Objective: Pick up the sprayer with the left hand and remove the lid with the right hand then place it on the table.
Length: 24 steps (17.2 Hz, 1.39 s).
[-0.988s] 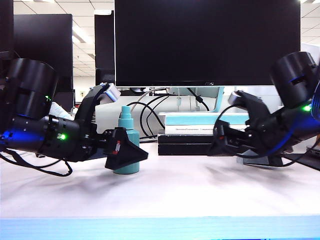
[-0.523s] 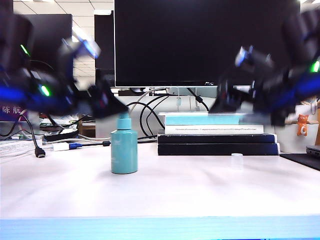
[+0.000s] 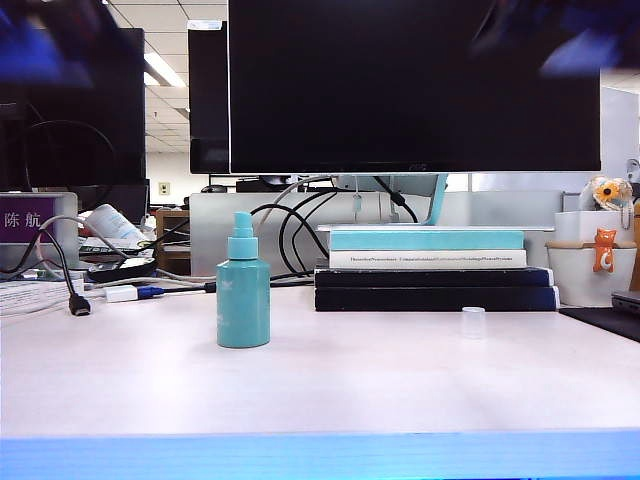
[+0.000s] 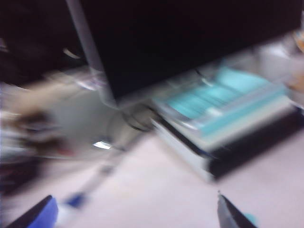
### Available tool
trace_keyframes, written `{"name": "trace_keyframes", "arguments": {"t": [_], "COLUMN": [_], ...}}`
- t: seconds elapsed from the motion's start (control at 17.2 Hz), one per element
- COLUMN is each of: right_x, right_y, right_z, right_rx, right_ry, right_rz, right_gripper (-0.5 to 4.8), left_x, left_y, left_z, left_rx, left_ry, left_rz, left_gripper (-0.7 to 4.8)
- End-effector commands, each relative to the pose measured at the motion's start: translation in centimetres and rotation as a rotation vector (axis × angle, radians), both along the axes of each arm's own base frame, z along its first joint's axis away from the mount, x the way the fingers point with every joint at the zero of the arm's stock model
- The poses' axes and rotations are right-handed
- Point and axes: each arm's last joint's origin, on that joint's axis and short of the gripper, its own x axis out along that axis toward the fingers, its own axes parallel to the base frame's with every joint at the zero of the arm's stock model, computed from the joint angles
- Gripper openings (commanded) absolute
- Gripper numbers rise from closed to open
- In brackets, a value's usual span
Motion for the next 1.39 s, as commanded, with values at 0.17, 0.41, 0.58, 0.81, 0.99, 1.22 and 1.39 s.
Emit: {"name": "trace_keyframes", "arguments": {"t": [0.17, 0.41, 0.58, 0.81, 0.99, 1.22, 1.39], "right_x": [-6.0, -8.8, -10.5, -11.2, -11.2, -11.0, -10.9], "right_y": [-2.2, -3.1, -3.7, -3.9, -3.9, -3.9, -3.9], "right_z": [1.9, 1.9, -1.9, -7.3, -10.2, -11.9, -11.9], "right_rx": [-0.135, -0.108, -0.015, 0.071, 0.052, 0.035, 0.011], "right_ry": [0.007, -0.028, -0.006, 0.007, 0.052, 0.085, 0.043], "right_rz": [-0.160, -0.186, -0.230, -0.227, -0.230, -0.236, -0.233], "right_gripper": [4.79, 4.79, 4.53, 4.52, 3.11, 1.78, 1.62], "left_x": [-6.9, -9.9, -10.6, -10.1, -9.4, -9.0, -8.9], "left_y": [3.1, 4.2, 4.6, 4.5, 4.3, 3.9, 3.4], "left_z": [2.3, 0.7, -1.3, -4.6, -7.5, -9.0, -8.2], "left_rx": [-0.011, -0.048, -0.194, -0.216, -0.203, -0.025, -0.061], "left_ry": [-0.055, 0.083, 0.052, 0.107, 0.184, 0.133, -0.073], "left_rz": [0.321, 0.404, 0.453, 0.482, 0.489, 0.391, 0.215], "left_gripper": [3.93, 2.70, 2.68, 2.13, 2.09, 2.04, 1.50]}}
